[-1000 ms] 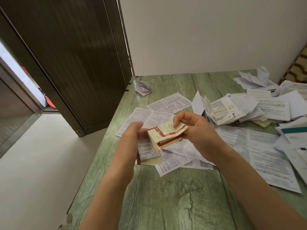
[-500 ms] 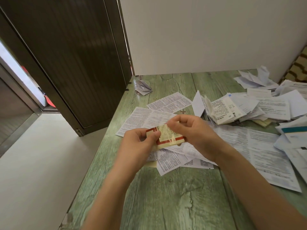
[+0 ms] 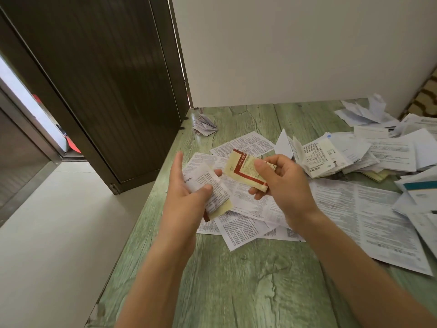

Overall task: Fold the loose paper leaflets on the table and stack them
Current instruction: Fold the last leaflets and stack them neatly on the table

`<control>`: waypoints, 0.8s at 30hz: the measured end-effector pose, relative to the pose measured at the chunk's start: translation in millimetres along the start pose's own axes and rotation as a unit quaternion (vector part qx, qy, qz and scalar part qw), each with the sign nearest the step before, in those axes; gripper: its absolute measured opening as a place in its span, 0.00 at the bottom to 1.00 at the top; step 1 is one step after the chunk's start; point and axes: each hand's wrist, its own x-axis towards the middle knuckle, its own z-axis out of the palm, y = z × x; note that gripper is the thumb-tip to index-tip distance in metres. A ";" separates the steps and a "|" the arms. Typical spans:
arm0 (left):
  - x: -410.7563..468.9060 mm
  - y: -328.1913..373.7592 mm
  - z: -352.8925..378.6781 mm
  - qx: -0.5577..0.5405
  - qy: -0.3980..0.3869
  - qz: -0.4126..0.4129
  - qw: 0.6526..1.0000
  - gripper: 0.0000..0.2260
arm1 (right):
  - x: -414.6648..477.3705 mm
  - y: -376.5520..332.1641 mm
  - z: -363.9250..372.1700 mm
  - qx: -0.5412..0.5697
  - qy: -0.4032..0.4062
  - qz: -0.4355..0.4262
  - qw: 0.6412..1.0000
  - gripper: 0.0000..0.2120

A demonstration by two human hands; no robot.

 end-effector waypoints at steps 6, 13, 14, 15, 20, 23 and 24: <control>-1.0 -4.0 16.6 -0.040 0.064 -0.024 0.997 0.24 | -17.6 16.6 26.3 0.009 -0.064 0.045 0.997 0.03; -3.7 -11.0 24.6 0.019 0.095 0.045 0.994 0.32 | -21.5 17.7 30.9 0.077 -0.094 0.055 0.991 0.08; -3.5 -11.8 24.7 0.026 0.098 0.059 0.993 0.31 | -22.3 15.8 30.7 0.088 -0.098 0.054 0.990 0.08; -4.2 -12.0 25.1 0.035 0.101 0.070 0.992 0.31 | -23.5 14.3 30.9 0.096 -0.108 0.052 0.988 0.10; 0.3 -24.0 26.2 0.068 0.112 0.086 0.988 0.32 | -28.3 16.4 35.5 0.055 -0.136 0.012 0.989 0.06; 3.4 -23.6 24.6 0.051 0.141 0.077 0.986 0.34 | -23.9 15.4 30.2 0.062 -0.122 0.002 0.991 0.07; 3.4 -22.1 22.3 0.016 0.138 0.058 0.989 0.35 | -23.2 13.5 28.2 0.067 -0.122 -0.001 0.990 0.07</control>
